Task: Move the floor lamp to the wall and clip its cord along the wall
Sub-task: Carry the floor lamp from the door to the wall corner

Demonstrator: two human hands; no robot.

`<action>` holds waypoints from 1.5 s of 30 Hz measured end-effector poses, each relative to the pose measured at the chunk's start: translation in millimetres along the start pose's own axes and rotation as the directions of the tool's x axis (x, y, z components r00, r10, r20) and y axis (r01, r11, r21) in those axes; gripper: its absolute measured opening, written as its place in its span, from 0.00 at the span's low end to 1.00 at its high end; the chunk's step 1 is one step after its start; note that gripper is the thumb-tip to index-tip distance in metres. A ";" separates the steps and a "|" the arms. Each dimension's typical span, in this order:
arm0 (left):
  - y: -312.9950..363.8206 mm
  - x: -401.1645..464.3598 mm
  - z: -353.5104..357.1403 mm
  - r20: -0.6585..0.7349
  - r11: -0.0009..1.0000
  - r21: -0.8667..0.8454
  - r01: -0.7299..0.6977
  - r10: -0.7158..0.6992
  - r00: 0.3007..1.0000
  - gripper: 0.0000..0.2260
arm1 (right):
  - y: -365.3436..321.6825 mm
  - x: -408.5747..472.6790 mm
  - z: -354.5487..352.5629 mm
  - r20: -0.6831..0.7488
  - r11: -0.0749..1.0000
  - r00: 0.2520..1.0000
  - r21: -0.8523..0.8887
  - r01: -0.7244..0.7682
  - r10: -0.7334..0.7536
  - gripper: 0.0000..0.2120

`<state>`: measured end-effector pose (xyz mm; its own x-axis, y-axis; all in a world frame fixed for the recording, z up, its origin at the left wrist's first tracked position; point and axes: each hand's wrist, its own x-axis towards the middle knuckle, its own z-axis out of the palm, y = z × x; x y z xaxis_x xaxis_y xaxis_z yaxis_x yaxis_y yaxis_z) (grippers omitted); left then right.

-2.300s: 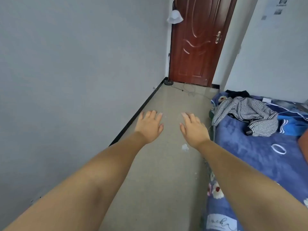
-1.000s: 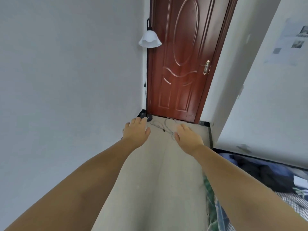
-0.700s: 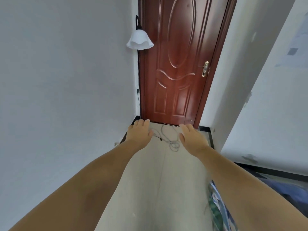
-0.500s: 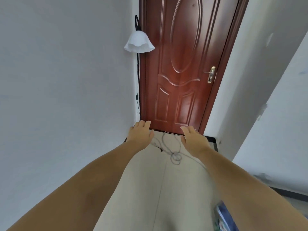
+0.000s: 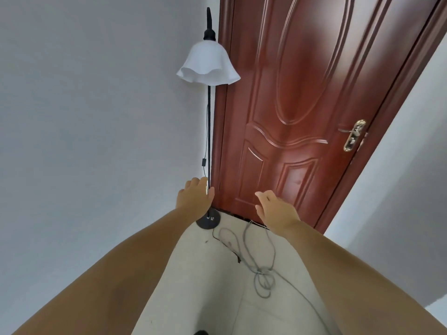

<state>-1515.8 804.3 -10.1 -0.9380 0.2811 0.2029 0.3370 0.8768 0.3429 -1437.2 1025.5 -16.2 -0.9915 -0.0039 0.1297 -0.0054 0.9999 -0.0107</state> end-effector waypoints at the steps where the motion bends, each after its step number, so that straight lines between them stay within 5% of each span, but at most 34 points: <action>1: -0.6 25.0 8.9 0.004 1.000 -0.025 0.008 -0.008 1.000 0.20 | 5.9 24.7 8.7 0.003 1.000 1.000 -0.002 0.011 -0.011 0.20; 16: -32.0 375.8 124.2 0.179 0.992 -0.089 0.095 -0.078 0.981 0.20 | 122.4 366.5 98.7 0.108 0.980 0.987 0.150 -0.134 0.119 0.20; 27: -85.1 503.9 257.2 0.314 0.940 0.028 0.341 -0.332 0.890 0.21 | 168.3 551.4 253.5 0.266 0.945 0.962 0.325 -0.032 -0.059 0.20; 34: -149.7 562.8 401.4 0.380 0.717 -0.094 0.691 -0.616 0.690 0.28 | 171.0 610.2 431.6 0.384 0.911 0.917 0.407 -0.060 -0.111 0.22; 37: -181.6 587.8 460.3 0.378 0.538 -0.298 0.789 -0.693 0.614 0.41 | 158.4 624.9 512.1 0.460 0.878 0.881 0.461 -0.130 -0.112 0.25; 39: -202.3 603.3 488.6 0.344 0.448 -0.483 0.752 -0.693 0.634 0.45 | 147.8 636.9 557.7 0.503 0.860 0.859 0.478 -0.180 -0.100 0.26; 41: -217.5 620.2 505.4 0.344 0.413 -0.611 0.675 -0.629 0.697 0.40 | 135.8 648.5 594.1 0.562 0.829 0.823 0.496 -0.260 -0.078 0.27; 45: -228.2 649.4 517.7 0.299 0.381 -0.754 0.536 -0.527 0.795 0.08 | 106.4 664.6 653.6 0.681 0.766 0.730 0.499 -0.405 -0.058 0.28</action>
<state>-2244.0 988.7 -431.5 -0.9481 -0.1217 -0.2939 -0.3129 0.1903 0.9305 -2181.5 1121.9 -579.1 -0.8114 -0.0689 -0.5804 0.3330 0.7616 -0.5559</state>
